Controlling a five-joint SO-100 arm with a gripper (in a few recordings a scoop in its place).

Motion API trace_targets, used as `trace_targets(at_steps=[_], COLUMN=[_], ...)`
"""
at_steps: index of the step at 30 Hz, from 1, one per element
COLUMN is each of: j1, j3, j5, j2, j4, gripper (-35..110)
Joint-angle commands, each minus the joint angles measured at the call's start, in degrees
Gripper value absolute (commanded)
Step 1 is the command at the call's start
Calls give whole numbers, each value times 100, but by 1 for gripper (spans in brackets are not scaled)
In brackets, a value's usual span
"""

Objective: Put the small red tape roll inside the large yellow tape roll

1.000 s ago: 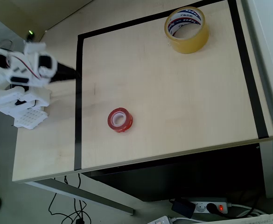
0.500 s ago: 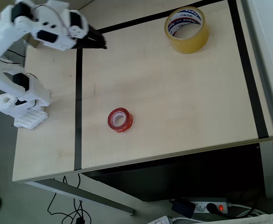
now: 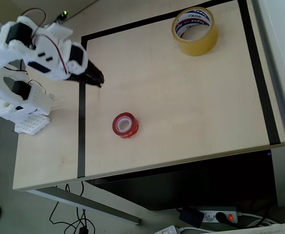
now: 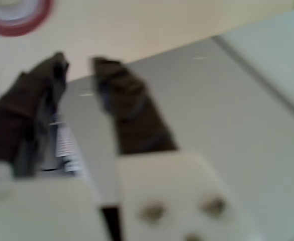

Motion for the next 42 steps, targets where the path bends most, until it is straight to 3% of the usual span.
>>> trace_targets(at_steps=[1,14,42], j1=[167,694,976], j3=[598,1811,1485], j5=[-97,-141,-457], j2=[211,-501,-1802], j4=[-149,-1345,-2637], gripper=[17,21,20])
